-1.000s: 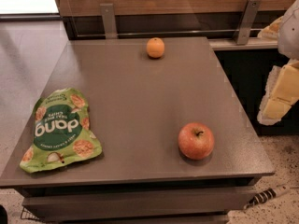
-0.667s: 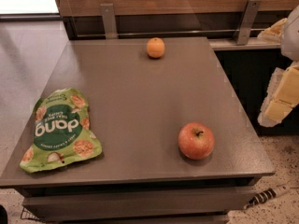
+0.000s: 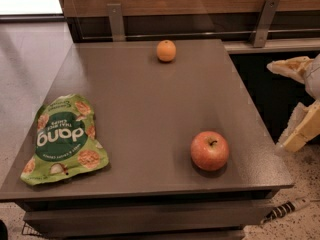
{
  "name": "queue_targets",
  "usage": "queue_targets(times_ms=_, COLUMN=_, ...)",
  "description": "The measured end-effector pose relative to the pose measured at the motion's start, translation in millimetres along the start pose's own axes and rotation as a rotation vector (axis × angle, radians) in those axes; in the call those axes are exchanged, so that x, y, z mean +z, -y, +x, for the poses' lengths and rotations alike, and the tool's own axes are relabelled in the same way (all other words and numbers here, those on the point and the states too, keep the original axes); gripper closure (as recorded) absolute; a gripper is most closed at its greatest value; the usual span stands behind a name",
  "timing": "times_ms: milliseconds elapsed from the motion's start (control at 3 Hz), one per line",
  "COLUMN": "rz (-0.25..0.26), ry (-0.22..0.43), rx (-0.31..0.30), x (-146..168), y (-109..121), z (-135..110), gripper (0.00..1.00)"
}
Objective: Move apple near orange
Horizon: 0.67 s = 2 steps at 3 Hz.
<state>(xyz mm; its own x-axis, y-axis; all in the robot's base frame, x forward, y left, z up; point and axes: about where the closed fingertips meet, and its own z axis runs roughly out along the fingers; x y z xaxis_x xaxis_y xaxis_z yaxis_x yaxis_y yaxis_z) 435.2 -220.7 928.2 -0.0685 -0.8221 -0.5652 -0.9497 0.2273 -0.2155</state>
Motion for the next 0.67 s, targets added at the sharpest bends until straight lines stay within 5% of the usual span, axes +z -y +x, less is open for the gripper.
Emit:
queue_targets(times_ms=333, rz=-0.062, ry=0.204, rx=0.019, x=26.3, y=-7.9, z=-2.2, gripper=0.0)
queue_targets(times_ms=667, rz=-0.081, ry=0.319, rx=0.035, x=39.8, y=-10.9, z=-13.2, gripper=0.0)
